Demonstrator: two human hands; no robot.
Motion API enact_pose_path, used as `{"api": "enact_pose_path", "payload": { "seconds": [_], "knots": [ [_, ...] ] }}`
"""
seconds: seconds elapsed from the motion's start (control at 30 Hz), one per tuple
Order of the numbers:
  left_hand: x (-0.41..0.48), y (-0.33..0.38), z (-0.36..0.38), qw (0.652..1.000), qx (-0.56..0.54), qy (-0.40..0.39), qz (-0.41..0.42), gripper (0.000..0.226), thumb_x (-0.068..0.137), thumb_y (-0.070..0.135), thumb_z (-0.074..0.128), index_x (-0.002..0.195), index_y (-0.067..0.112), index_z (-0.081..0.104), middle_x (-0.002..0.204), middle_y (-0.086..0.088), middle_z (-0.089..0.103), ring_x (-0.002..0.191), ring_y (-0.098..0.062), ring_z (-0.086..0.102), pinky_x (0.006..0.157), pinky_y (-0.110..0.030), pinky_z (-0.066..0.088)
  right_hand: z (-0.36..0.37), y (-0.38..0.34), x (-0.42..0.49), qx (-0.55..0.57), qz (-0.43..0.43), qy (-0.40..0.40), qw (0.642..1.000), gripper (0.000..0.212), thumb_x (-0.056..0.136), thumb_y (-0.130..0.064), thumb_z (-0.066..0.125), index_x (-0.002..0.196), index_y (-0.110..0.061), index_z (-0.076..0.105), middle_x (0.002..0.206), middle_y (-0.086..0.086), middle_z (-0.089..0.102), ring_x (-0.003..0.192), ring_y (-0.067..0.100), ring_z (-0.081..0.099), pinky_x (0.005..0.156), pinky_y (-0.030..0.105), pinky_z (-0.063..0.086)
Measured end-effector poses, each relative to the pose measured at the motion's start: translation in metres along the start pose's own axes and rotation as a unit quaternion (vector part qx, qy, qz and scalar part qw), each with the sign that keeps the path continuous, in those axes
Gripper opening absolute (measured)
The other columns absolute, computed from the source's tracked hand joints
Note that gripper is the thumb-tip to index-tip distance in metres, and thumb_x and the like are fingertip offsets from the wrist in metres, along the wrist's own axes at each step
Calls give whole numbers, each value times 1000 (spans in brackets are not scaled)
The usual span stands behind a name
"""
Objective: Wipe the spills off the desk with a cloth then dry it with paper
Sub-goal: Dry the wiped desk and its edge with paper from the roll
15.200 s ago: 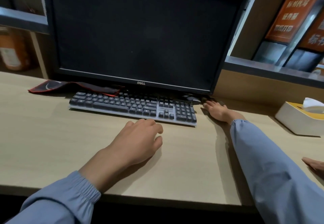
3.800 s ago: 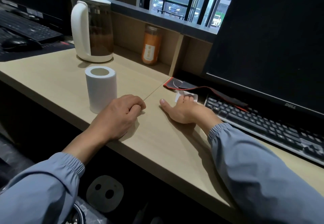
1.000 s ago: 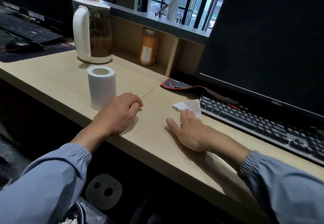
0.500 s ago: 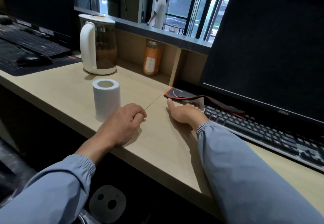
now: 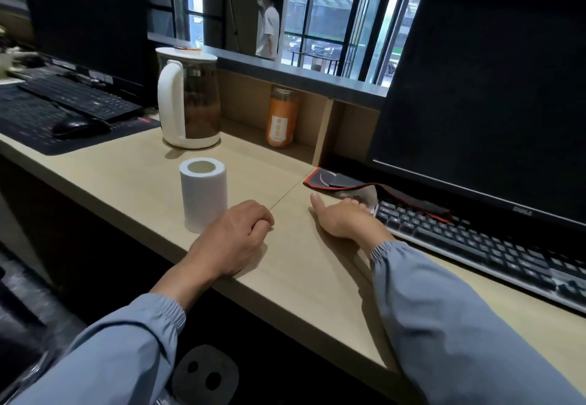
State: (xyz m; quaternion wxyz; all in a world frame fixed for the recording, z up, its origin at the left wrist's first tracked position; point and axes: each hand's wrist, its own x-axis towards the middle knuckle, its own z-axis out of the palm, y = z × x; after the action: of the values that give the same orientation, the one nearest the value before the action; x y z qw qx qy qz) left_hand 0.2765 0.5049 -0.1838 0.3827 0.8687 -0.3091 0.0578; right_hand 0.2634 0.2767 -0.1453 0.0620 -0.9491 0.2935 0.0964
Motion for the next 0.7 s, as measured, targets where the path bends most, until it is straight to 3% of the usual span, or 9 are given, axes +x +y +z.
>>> {"api": "enact_pose_path", "payload": {
  "seconds": [0.1,0.23,0.33,0.43,0.5,0.7],
  "knots": [
    [0,-1,1,1000,3,3,4,23,101,18,48,96,25,70,103,16,64,100,2,58,83,-14,42,3,-3,-13,18,-2,5,1000,116,85,-88,13,159,2,11,167,20,16,152,38,18,123,48,17],
    [3,-5,2,1000,-4,14,12,23,100,18,49,97,25,71,104,15,66,101,-1,59,91,-23,46,14,5,-36,15,-48,-9,999,109,90,-83,16,161,-1,7,169,19,2,155,37,8,123,49,13],
    [2,-6,2,1000,1,12,15,23,100,18,50,96,25,71,104,15,66,102,1,59,90,-17,44,3,2,-23,5,-22,0,1000,109,91,-83,12,159,2,14,167,22,10,153,40,15,123,49,14],
    [3,-7,0,1000,10,5,21,25,99,25,46,94,29,70,104,17,66,103,-1,60,94,-26,48,-9,-5,-8,24,4,-11,1000,110,89,-85,9,158,1,19,166,21,18,152,39,19,123,48,12],
    [3,-8,0,1000,9,2,18,27,96,31,43,93,31,69,104,17,66,103,-1,60,96,-31,49,-11,-6,-4,31,14,-24,999,113,86,-87,8,159,-2,20,167,18,18,153,38,18,123,48,11],
    [4,-7,2,1000,5,11,16,25,101,23,47,95,29,70,106,15,66,103,-2,60,95,-32,48,1,6,-23,-12,-24,-6,1000,120,84,-90,13,159,3,9,167,22,12,153,39,15,123,48,13]
  ]
}}
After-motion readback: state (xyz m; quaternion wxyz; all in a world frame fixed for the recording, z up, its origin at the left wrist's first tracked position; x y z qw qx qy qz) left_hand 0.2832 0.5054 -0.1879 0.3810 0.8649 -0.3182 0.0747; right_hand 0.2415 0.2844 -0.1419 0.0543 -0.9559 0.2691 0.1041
